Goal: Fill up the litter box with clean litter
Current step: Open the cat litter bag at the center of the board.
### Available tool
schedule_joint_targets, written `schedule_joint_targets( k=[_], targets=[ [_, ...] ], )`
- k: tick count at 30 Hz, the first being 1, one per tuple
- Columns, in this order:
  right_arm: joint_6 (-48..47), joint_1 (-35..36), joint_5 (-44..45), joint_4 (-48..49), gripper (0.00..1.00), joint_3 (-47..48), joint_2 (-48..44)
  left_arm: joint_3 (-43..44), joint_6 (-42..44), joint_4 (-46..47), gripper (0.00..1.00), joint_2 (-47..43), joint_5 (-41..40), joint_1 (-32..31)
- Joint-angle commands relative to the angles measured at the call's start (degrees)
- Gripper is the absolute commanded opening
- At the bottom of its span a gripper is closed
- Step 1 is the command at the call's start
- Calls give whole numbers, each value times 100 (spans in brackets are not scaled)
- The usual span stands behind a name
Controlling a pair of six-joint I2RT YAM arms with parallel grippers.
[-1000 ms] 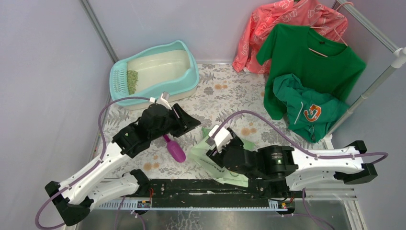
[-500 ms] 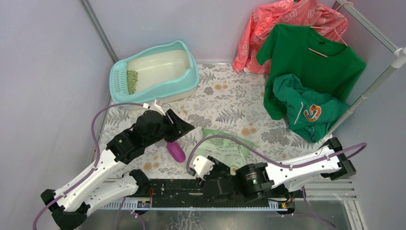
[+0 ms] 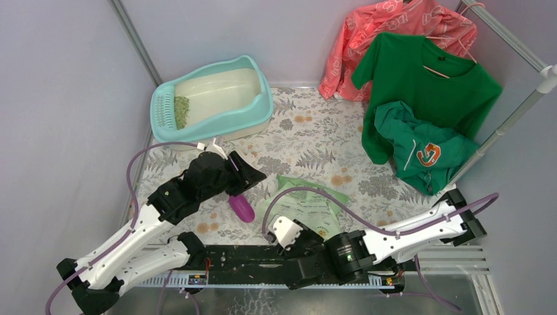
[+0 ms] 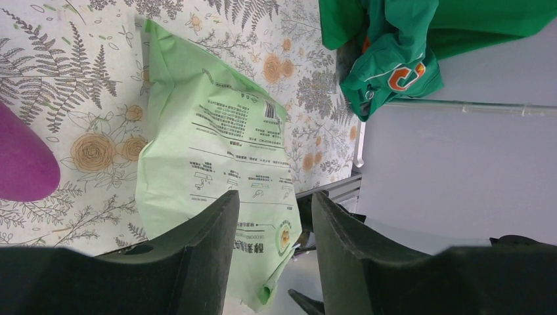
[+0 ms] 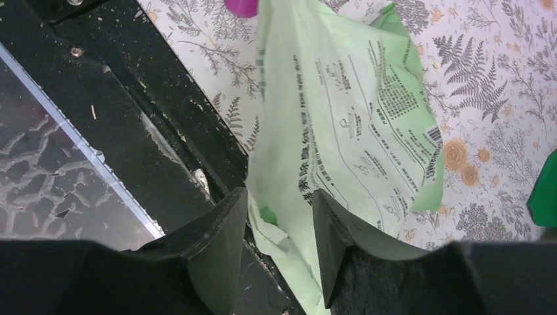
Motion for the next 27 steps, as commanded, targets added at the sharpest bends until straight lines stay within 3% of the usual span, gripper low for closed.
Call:
schedule_joint_targets(
  k=[1,27],
  targets=[
    [352,17,419,-109,48,-148,-463,-116,51,172,53,45,5,19],
    [-41,17,66,436,48,-306,8,-266,-19,381,53,162,117,21]
  ],
)
